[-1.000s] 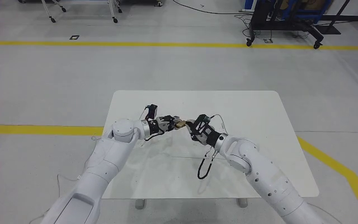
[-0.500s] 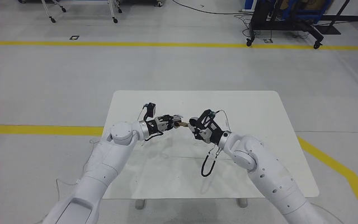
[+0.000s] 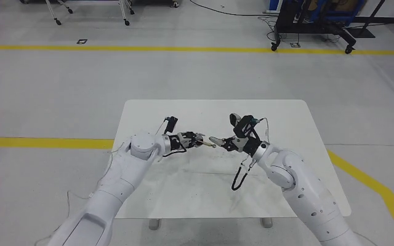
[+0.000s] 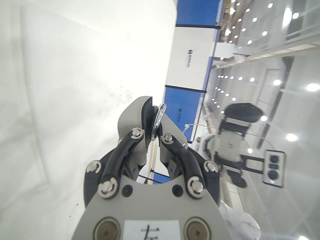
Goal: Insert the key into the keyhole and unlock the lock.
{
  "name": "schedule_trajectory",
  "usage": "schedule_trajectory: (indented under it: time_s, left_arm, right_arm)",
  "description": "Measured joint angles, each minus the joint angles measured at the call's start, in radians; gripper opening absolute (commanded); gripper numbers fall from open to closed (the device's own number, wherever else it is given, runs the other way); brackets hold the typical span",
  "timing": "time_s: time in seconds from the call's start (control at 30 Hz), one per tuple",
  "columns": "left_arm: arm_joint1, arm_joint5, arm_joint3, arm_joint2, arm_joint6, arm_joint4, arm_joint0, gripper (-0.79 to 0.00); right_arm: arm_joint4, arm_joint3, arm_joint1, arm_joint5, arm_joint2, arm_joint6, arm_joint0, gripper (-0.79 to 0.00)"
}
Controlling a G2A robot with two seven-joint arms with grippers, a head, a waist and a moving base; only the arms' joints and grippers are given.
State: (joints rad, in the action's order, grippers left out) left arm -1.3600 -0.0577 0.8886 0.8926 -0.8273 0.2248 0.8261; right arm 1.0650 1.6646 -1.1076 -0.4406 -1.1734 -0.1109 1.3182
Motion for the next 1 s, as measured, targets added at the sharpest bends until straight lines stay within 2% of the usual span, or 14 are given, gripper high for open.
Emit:
schedule_trajectory:
  time_s: [0.13,0.23,0.37,0.4,0.43,0.47,0.5,0.63,0.77,0.9,1.0]
  left_arm:
    - [-0.028,-0.083,-0.020,-0.065,0.004,-0.024,-0.036,-0.785]
    - [-0.051,-0.123,-0.043,-0.104,-0.013,-0.012,-0.062,-0.785]
    - [-0.080,-0.166,-0.077,-0.156,-0.028,-0.016,-0.096,-0.785]
    - [-0.087,-0.171,-0.085,-0.166,-0.026,-0.017,-0.103,-0.677]
    - [-0.094,-0.176,-0.096,-0.175,-0.024,-0.015,-0.111,-0.505]
    - [-0.099,-0.181,-0.104,-0.181,-0.023,-0.014,-0.117,-0.043]
    - [-0.105,-0.187,-0.114,-0.188,-0.022,-0.014,-0.125,0.000]
    - [-0.116,-0.208,-0.131,-0.196,-0.036,-0.017,-0.148,0.000]
    - [-0.108,-0.231,-0.110,-0.169,-0.065,-0.006,-0.161,0.000]
    - [-0.082,-0.248,-0.039,-0.112,-0.068,-0.005,-0.149,0.000]
    - [-0.050,-0.249,0.052,-0.034,-0.010,-0.021,-0.123,0.000]
  right_arm:
    - [-0.051,-0.005,0.001,-0.028,-0.030,0.046,0.019,0.000]
    - [-0.159,-0.028,0.015,-0.104,-0.125,0.128,0.060,0.000]
    - [-0.228,-0.036,0.029,-0.154,-0.239,0.170,0.124,0.000]
    - [-0.241,-0.037,0.031,-0.157,-0.258,0.170,0.137,0.000]
    - [-0.254,-0.037,0.033,-0.160,-0.273,0.168,0.147,0.000]
    - [-0.257,-0.037,0.033,-0.161,-0.276,0.167,0.149,0.000]
    - [-0.256,-0.037,0.033,-0.161,-0.276,0.166,0.149,0.000]
    - [-0.255,-0.037,0.033,-0.160,-0.274,0.166,0.147,0.000]
    - [-0.255,-0.037,0.033,-0.160,-0.274,0.166,0.147,0.000]
    - [-0.255,-0.037,0.033,-0.160,-0.274,0.166,0.147,0.000]
    - [-0.256,-0.037,0.032,-0.159,-0.275,0.166,0.147,0.000]
